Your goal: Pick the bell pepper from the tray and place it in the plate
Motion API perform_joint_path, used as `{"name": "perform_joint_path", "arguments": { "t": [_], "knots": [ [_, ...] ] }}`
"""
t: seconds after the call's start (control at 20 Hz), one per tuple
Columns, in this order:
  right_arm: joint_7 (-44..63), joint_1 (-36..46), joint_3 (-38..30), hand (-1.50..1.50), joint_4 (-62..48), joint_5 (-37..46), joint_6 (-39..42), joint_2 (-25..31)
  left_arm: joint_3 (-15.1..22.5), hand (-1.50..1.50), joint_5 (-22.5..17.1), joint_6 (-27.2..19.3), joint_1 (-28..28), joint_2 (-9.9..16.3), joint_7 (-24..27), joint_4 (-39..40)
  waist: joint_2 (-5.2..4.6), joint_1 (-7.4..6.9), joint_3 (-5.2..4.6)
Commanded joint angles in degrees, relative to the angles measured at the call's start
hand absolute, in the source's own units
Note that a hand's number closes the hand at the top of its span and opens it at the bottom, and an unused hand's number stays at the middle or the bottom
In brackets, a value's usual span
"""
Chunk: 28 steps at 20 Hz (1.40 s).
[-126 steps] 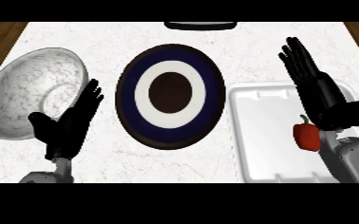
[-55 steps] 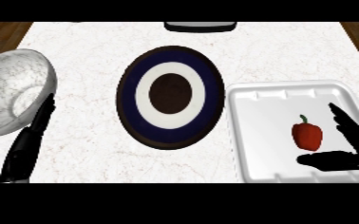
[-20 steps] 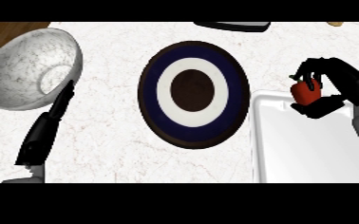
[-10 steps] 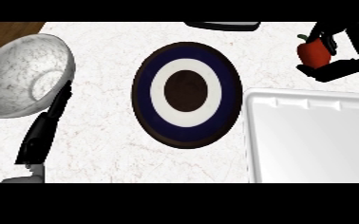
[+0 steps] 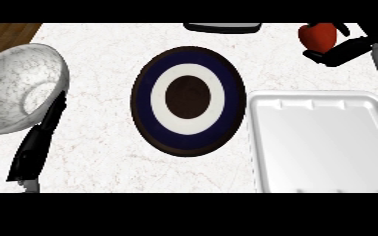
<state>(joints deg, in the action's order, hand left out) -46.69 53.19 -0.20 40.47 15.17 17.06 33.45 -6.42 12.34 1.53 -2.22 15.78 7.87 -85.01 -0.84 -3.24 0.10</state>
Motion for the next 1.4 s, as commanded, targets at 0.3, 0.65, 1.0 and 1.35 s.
{"name": "perform_joint_path", "arguments": {
  "t": [0.3,0.65,1.0,1.35],
  "knots": [
    [11.1,6.3,3.3,1.50,5.3,-1.5,5.2,-11.8,-1.4,0.00,0.3,-0.4,-2.2,-0.3,0.3,-1.0,0.98,2.83,-0.13],
    [21.8,8.5,8.8,1.50,9.3,1.9,5.3,-19.9,-1.2,0.00,1.0,-0.6,-4.8,-0.9,-0.7,-3.5,1.01,2.48,-0.12],
    [25.8,8.7,12.3,1.50,7.0,7.1,2.1,-28.1,-1.3,0.00,0.6,0.3,-0.5,-1.2,-5.8,-4.6,0.81,2.51,-0.10],
    [32.8,4.0,14.1,-1.50,2.1,1.5,-2.0,-33.3,-3.3,0.00,0.1,1.1,1.1,0.1,-0.3,1.4,0.62,2.13,-0.13]
  ]
}}
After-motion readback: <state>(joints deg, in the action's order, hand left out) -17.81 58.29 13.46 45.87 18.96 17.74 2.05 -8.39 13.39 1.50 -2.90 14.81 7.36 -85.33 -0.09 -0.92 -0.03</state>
